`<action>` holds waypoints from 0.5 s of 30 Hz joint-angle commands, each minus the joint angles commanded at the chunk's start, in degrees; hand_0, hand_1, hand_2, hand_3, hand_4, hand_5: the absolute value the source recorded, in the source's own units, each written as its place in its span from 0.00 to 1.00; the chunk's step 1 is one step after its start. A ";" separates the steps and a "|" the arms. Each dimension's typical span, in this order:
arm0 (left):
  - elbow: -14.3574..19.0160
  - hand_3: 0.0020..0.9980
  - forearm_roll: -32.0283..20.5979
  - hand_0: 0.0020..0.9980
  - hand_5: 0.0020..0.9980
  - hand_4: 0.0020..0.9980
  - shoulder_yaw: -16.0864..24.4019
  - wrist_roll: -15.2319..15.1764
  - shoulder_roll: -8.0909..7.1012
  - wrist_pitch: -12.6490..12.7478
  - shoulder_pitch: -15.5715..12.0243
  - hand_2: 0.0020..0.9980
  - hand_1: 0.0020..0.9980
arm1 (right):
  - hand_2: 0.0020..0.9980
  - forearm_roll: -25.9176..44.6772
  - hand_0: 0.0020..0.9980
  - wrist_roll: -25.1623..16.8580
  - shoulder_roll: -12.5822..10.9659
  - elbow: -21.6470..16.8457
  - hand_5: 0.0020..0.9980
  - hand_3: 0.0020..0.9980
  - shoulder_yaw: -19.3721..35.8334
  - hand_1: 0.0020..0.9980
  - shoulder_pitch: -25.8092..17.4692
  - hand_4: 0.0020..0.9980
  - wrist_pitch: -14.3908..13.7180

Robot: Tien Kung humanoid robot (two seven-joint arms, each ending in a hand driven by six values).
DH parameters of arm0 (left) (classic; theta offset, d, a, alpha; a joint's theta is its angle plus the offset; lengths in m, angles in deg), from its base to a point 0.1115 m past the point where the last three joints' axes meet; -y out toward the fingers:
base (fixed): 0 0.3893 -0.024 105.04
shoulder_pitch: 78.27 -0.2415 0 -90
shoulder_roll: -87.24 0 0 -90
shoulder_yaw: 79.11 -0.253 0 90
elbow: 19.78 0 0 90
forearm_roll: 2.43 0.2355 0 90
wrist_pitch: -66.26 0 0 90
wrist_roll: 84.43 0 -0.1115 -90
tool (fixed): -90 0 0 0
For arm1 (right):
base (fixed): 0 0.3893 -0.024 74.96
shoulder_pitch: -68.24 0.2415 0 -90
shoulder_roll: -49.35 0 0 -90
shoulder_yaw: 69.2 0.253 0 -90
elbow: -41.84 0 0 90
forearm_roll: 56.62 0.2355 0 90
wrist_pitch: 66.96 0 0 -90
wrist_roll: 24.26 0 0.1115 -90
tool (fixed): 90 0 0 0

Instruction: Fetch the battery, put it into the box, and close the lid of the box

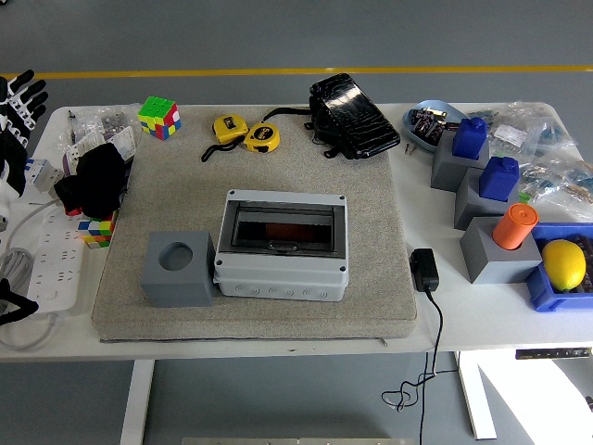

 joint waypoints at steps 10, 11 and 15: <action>0.04 0.86 -0.05 0.93 1.00 1.00 -0.24 -0.07 0.01 0.09 -0.38 0.87 0.90 | 0.77 0.17 0.84 0.03 -0.12 0.00 1.00 0.82 -0.52 0.78 -0.19 1.00 0.02; 0.06 0.86 -0.06 0.93 1.00 1.00 -0.25 -0.08 0.01 0.10 -0.42 0.87 0.90 | 0.77 0.19 0.84 0.03 -0.12 0.00 1.00 0.82 -0.56 0.78 -0.20 1.00 0.03; 0.07 0.86 -0.10 0.93 1.00 1.00 -0.34 -0.12 0.00 0.15 -0.45 0.87 0.90 | 0.77 0.11 0.84 0.06 -0.09 0.00 1.00 0.82 -0.47 0.78 -0.24 1.00 0.03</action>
